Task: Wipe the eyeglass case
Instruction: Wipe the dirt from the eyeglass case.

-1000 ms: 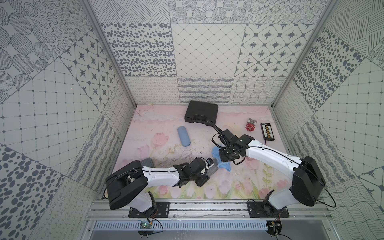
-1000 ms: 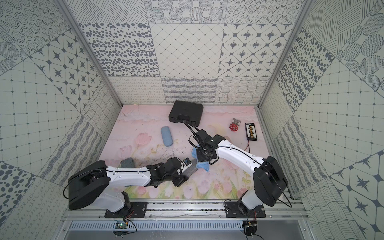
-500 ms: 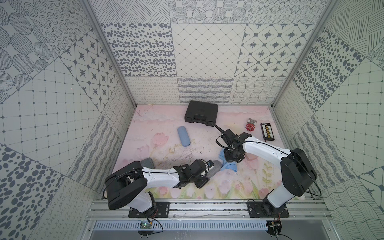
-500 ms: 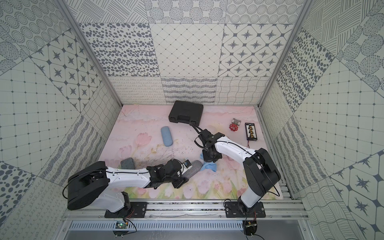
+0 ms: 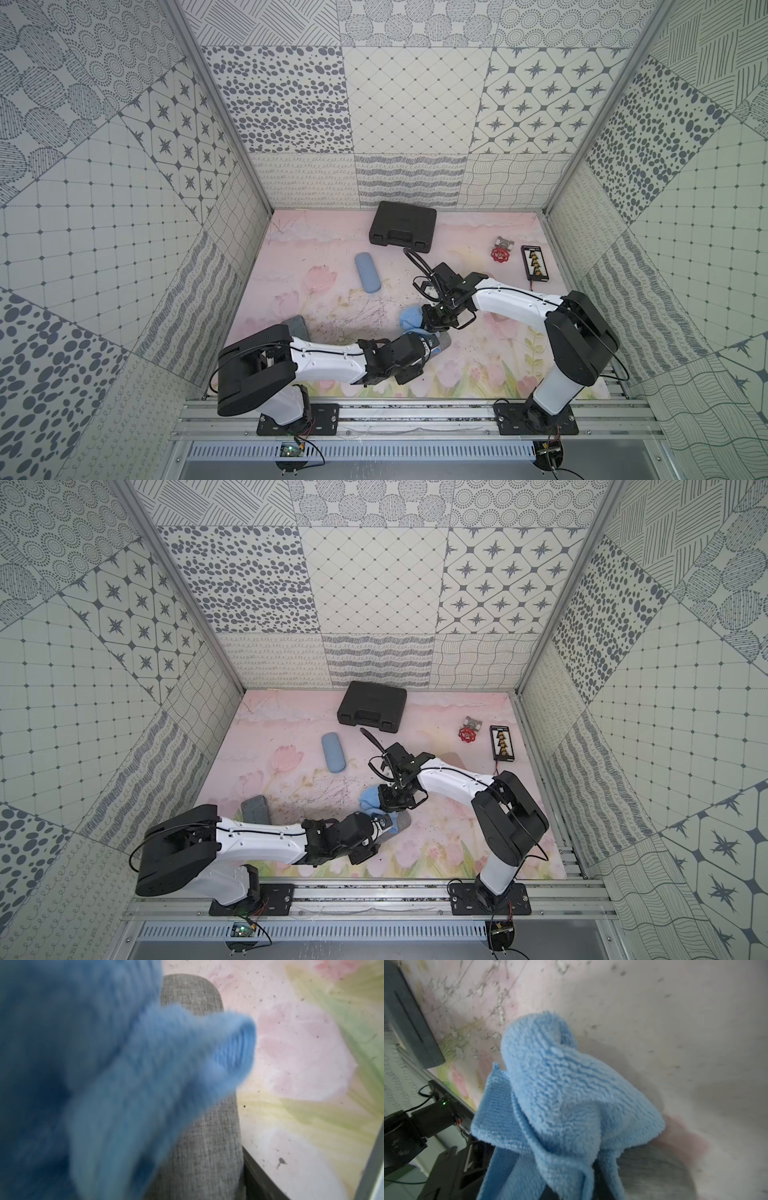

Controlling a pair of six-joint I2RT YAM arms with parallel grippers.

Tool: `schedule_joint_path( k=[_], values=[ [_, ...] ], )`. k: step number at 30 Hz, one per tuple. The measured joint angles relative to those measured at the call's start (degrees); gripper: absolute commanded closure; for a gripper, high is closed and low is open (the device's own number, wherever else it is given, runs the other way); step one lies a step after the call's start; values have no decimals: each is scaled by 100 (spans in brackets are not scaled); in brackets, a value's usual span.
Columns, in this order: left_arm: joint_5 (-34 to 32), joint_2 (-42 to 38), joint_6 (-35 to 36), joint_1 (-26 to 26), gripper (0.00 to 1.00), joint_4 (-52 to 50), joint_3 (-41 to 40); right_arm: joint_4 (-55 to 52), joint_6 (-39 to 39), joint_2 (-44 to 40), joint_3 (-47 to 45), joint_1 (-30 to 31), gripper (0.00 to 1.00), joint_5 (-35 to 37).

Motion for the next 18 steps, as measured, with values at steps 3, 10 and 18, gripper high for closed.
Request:
schedule_joint_path(
  k=[3,10,18],
  values=[
    [-170,0,22,-22,64,-70,28,-608,-299,-63,85,-415,100,1274],
    [-492,42,20,-42,64,-166,70,-1237,-402,-94,970,435,100,1899],
    [-455,15,-131,-74,64,-186,20,793,389,-382,-551,201,100,-667]
  ],
)
